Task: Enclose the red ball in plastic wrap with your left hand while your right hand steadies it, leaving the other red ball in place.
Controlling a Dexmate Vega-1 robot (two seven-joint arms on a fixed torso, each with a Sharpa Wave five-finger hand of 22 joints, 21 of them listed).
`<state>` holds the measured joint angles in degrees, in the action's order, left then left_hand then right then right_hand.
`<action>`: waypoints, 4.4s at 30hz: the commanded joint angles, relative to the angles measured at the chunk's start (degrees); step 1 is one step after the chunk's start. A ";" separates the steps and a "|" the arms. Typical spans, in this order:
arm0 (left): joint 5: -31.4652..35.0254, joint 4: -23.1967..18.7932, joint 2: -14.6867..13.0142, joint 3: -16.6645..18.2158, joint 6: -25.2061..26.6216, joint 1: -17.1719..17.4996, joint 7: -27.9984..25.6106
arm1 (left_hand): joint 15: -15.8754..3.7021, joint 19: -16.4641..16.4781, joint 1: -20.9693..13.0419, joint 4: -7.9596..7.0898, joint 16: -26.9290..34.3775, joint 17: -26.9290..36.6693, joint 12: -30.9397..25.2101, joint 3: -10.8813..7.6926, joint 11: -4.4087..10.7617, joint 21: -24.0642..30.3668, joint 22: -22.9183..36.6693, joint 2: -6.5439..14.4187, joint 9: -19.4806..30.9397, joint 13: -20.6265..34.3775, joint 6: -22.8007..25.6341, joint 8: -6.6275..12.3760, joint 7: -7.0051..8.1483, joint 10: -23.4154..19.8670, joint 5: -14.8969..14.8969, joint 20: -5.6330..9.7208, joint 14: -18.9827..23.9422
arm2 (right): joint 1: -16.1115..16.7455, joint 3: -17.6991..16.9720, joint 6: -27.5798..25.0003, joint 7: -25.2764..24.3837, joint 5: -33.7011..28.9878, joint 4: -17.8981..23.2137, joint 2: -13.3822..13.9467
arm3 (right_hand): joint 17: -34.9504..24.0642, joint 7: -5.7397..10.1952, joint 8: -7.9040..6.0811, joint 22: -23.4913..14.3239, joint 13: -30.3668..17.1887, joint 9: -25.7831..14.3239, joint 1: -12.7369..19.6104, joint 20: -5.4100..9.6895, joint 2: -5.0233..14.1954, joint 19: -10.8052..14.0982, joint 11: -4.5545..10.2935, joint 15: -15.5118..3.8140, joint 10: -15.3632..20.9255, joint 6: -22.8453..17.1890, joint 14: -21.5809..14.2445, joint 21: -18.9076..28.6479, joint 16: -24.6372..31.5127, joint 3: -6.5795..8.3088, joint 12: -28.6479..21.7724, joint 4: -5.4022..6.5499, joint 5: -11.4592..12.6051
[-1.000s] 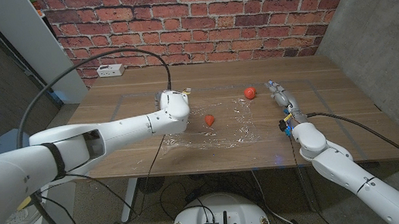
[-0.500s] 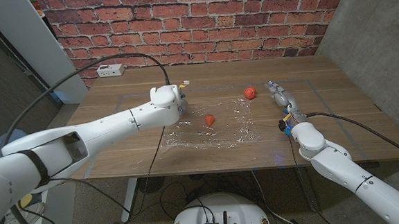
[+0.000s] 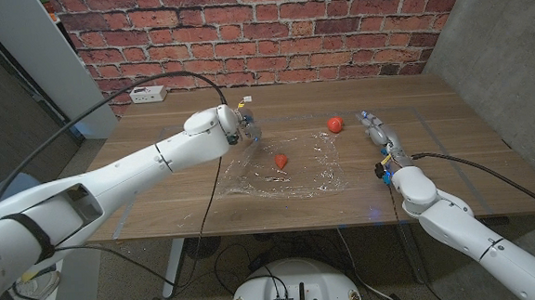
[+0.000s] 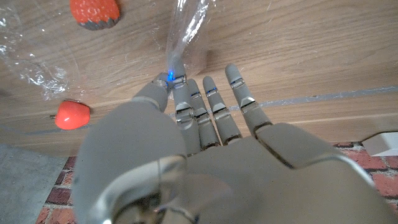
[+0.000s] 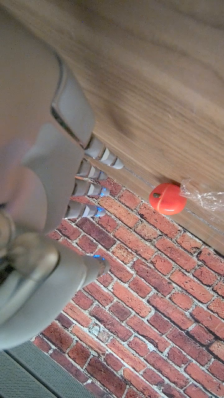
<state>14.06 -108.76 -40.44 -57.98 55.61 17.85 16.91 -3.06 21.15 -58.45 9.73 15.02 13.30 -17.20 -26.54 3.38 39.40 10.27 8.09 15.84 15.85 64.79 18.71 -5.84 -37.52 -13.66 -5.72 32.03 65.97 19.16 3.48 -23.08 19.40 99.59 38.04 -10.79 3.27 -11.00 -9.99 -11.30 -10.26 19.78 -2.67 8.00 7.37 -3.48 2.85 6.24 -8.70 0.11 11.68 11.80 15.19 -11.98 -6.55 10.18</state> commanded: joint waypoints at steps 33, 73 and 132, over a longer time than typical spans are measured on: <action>-11.98 0.96 6.37 8.07 -16.91 4.89 -9.98 | -2.61 -0.69 -0.33 0.08 -0.13 0.26 -0.41 -0.79 -0.18 -0.49 0.19 -0.96 1.82 0.51 0.45 0.86 -0.33 -1.07 -0.53 -0.34 -0.51 | 6.70 -2.54 -2.76 -1.16 -2.32 5.17 5.36 | 0.01 0.55 -0.78 -0.24 -0.31 -0.23 3.53 -0.13 0.02 -0.66 1.25 -0.44 1.48 -7.34 0.35 -0.24 -0.44 2.29 -0.02 -1.96 0.66; 4.54 18.96 21.45 -10.62 -16.97 -6.14 -9.55 | -3.78 -0.35 -0.70 0.00 1.05 0.74 -1.26 -0.41 0.56 -0.59 0.22 -1.11 3.09 0.86 1.24 1.08 -0.04 -3.26 -0.38 0.38 1.21 | 11.34 -6.78 2.36 -2.24 -2.13 3.41 4.79 | -0.12 0.37 0.02 -0.25 -0.36 -0.28 3.29 -0.22 -0.28 -0.58 1.30 -0.22 1.65 -7.16 0.23 -0.10 -0.25 2.06 0.10 -1.46 0.54; 30.44 15.00 15.33 -4.80 -42.96 8.35 -28.18 | -0.29 -9.34 11.24 -2.04 -3.58 -0.40 3.15 5.95 0.41 -8.15 0.33 -3.90 -3.77 1.40 -19.17 -0.27 13.85 9.20 3.41 -3.48 -10.14 | 16.06 -12.97 -4.11 -4.89 -12.49 14.54 5.96 | 0.16 1.30 -0.38 -0.23 -0.25 -0.29 7.09 -1.53 0.66 1.75 2.93 -1.46 3.42 -8.53 -2.69 0.46 0.19 4.16 -0.06 -3.06 1.30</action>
<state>46.54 -87.34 -18.42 -68.80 21.39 22.30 -9.81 -2.55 12.64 -47.82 7.58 11.82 13.04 -14.37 -20.29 3.81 31.64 10.53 4.26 11.88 17.27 44.29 17.92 7.82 -28.73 -10.57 -9.32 22.68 81.79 6.06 4.94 -29.21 9.35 109.33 42.14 -10.65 4.21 -10.90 -9.99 -11.46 -10.26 25.54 -3.89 8.44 8.81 -1.02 1.60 9.53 -16.61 -2.00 11.92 11.75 18.53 -11.98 -9.48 11.04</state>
